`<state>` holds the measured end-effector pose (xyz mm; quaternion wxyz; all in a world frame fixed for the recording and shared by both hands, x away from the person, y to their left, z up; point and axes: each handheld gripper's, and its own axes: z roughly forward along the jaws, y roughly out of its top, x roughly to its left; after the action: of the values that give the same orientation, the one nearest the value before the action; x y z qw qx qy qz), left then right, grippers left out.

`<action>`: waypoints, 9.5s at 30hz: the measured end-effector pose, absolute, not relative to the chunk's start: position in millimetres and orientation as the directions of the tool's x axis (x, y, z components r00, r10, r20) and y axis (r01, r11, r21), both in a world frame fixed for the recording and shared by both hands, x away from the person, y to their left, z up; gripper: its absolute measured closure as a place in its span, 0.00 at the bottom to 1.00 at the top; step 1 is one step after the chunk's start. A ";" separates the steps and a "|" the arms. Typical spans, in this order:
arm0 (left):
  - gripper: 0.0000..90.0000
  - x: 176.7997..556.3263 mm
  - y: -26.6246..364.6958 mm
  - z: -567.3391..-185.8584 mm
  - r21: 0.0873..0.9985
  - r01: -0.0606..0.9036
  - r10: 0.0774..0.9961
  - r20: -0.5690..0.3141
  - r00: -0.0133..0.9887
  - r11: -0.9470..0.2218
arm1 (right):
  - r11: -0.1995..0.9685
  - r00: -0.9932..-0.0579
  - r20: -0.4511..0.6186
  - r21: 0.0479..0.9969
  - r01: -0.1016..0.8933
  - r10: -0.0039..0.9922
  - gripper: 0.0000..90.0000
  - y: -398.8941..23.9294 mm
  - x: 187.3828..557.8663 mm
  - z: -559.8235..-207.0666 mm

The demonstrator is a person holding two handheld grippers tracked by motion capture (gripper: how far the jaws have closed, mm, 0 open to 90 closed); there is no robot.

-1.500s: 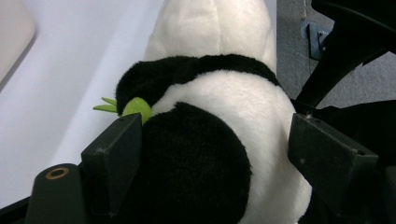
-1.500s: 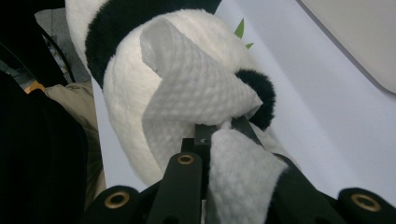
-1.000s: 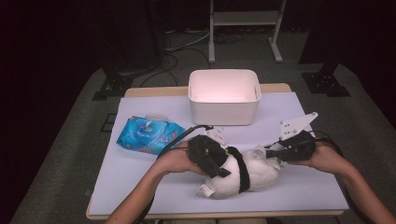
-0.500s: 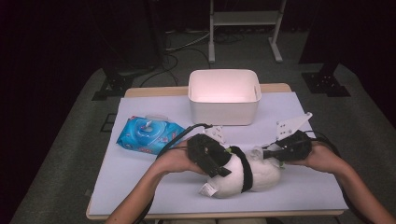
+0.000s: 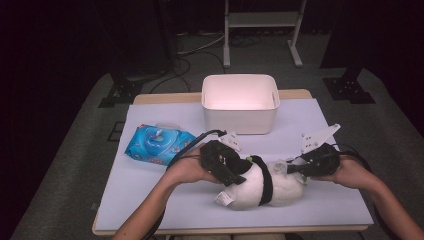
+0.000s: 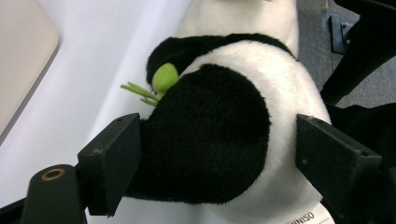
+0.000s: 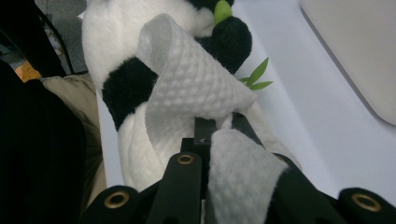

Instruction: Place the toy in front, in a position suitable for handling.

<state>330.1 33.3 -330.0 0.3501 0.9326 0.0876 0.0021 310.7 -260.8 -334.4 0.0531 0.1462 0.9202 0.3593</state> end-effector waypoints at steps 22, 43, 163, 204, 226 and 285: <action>0.19 334.1 35.0 -335.6 0.640 0.186 0.159 -0.101 0.982 -0.746 | 0.728 -0.964 -0.031 0.663 0.177 0.263 0.92 -243.2 307.0 -327.1; 0.19 330.1 37.5 -338.6 0.655 0.175 0.150 -0.094 0.984 -0.735 | 0.744 -0.984 -0.026 0.658 0.118 0.178 0.91 -195.8 317.4 -324.8; 0.31 321.7 27.0 -289.4 0.731 0.115 0.082 -0.081 0.993 -0.673 | 0.631 -0.960 -0.031 0.759 0.158 0.278 0.92 -247.8 311.8 -288.7; 0.18 327.7 35.5 -312.5 0.692 0.162 0.132 -0.096 0.987 -0.704 | 0.667 -0.955 -0.065 0.729 0.152 0.288 0.92 -257.2 304.3 -276.1; 0.21 335.2 22.0 -338.0 0.717 0.214 0.117 -0.183 0.976 -0.664 | 0.614 -0.958 -0.055 0.777 0.137 0.283 0.92 -257.9 302.6 -274.3; 0.27 319.9 18.3 -332.3 0.736 0.134 0.092 -0.098 0.991 -0.664 | 0.647 -0.949 -0.083 0.749 0.142 0.304 0.90 -266.7 309.8 -272.5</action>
<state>319.9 18.3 -332.3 0.4052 0.9117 0.0620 -0.0261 309.8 -266.7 -272.5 0.1013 0.1236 0.9017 0.4017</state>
